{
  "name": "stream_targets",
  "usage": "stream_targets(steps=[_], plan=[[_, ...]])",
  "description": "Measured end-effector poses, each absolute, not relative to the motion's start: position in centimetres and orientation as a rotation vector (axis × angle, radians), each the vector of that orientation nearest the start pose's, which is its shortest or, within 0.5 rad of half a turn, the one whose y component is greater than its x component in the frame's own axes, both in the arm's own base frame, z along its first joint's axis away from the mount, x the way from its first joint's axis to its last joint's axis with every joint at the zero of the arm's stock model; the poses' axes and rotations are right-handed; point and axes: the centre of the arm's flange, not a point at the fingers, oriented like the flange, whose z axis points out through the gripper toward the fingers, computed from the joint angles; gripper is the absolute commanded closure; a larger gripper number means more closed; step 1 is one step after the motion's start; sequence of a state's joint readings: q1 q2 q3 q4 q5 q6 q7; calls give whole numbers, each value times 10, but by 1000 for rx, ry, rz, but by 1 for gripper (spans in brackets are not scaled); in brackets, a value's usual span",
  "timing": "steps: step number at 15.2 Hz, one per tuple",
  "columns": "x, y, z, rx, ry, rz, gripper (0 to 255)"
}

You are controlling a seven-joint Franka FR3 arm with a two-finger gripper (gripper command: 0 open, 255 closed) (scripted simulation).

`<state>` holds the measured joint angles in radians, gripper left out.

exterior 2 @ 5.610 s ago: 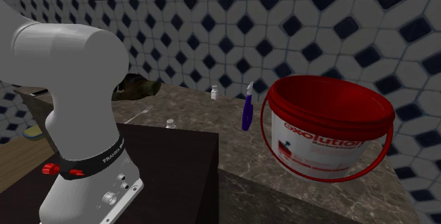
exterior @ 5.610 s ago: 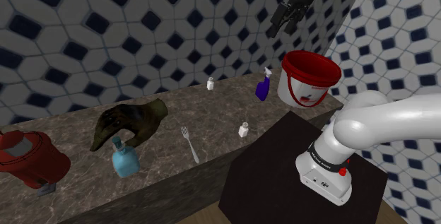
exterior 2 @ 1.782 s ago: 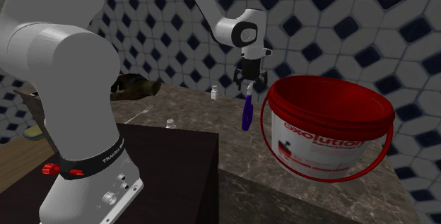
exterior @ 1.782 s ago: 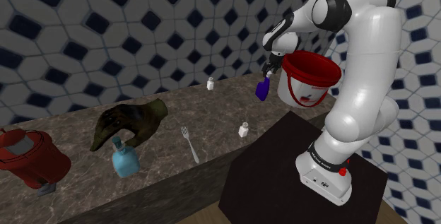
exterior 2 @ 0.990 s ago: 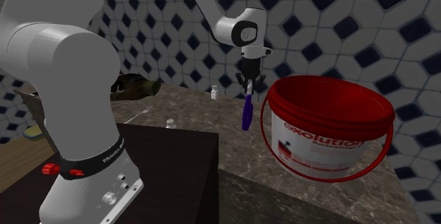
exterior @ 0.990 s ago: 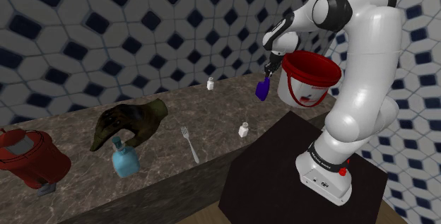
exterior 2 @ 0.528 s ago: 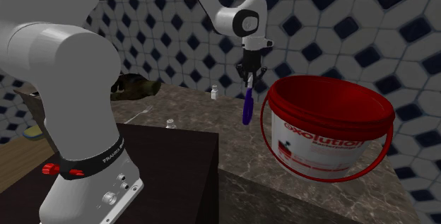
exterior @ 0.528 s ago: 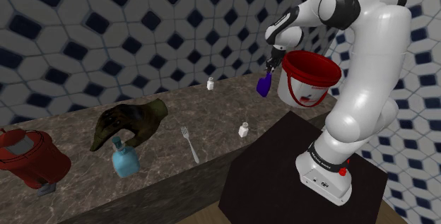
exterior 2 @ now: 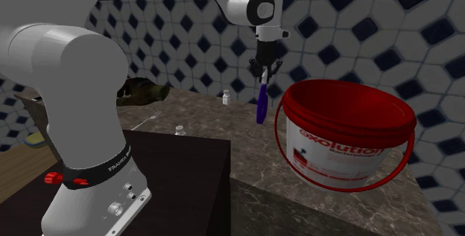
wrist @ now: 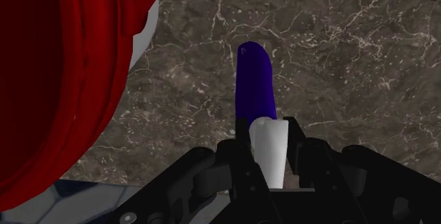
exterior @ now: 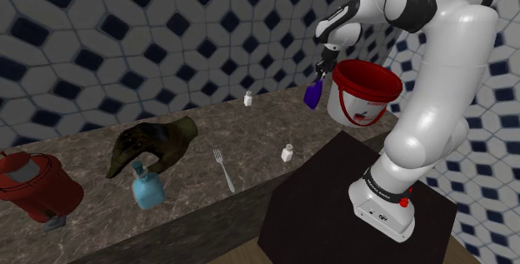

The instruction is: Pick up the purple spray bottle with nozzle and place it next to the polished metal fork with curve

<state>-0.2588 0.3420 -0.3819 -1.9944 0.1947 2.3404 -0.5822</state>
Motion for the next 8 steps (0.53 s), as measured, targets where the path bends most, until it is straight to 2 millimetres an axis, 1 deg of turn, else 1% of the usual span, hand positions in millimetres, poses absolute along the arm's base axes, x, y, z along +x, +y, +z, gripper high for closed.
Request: stream_targets(steps=[8], plan=[[495,-354,346,-3136,267,-60,255]])
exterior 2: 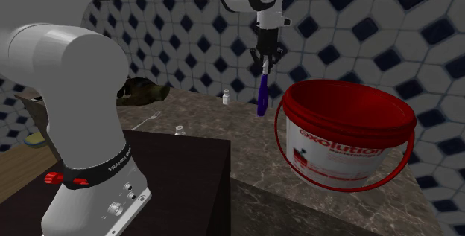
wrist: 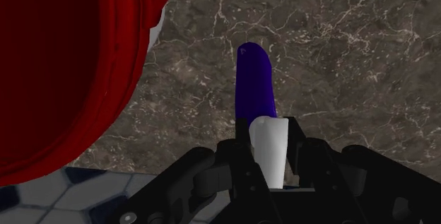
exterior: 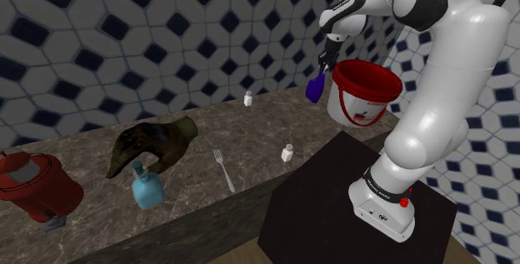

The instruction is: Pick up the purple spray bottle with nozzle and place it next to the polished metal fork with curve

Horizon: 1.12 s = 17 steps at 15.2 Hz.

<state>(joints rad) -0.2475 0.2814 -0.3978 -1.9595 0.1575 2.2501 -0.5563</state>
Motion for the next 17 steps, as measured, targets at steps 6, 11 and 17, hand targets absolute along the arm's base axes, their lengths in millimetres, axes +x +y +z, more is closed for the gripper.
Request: stream_targets(steps=[6,11,17], plan=[[493,-356,377,-3136,267,-60,255],[492,-354,403,-3136,267,-60,255],[492,-355,434,-3136,267,-60,255]])
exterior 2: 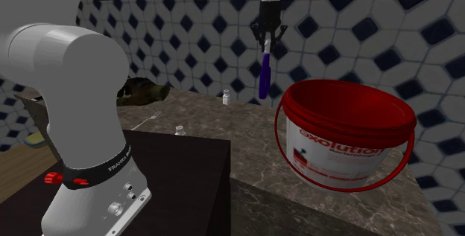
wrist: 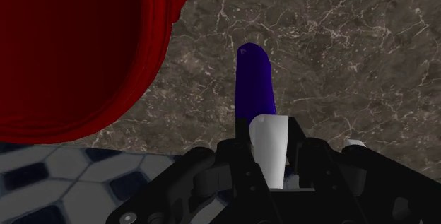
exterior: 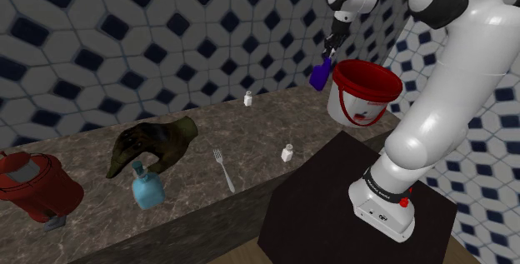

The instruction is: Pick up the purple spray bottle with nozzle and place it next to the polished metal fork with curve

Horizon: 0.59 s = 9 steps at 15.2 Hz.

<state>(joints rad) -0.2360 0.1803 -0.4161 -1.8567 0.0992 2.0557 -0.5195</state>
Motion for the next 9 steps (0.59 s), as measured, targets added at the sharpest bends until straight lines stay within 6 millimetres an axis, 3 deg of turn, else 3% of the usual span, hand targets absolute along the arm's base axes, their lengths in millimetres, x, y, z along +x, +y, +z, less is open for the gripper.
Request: stream_targets(steps=[9], plan=[[493,-355,482,-3136,267,-60,255]])
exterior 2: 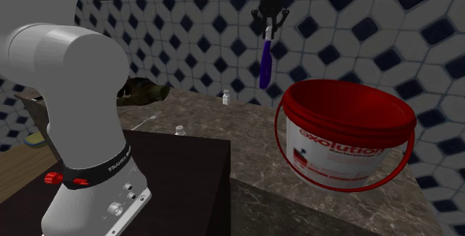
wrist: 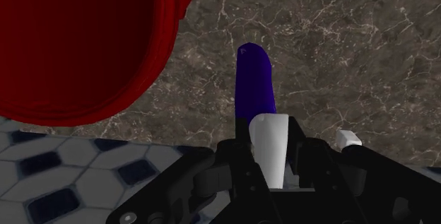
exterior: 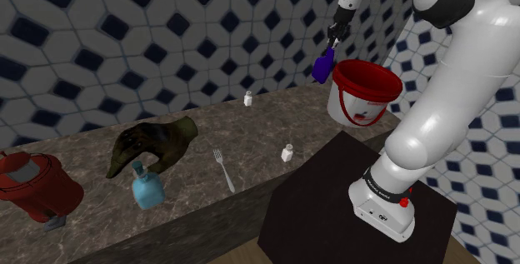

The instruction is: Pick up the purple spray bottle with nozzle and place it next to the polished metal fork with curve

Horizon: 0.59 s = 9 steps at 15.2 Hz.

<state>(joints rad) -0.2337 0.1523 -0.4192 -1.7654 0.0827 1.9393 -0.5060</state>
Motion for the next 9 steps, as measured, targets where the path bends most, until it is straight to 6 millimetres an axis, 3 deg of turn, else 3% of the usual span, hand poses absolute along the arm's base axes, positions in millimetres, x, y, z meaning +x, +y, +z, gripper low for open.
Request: stream_targets(steps=[9], plan=[[493,-354,529,-3136,267,-60,255]])
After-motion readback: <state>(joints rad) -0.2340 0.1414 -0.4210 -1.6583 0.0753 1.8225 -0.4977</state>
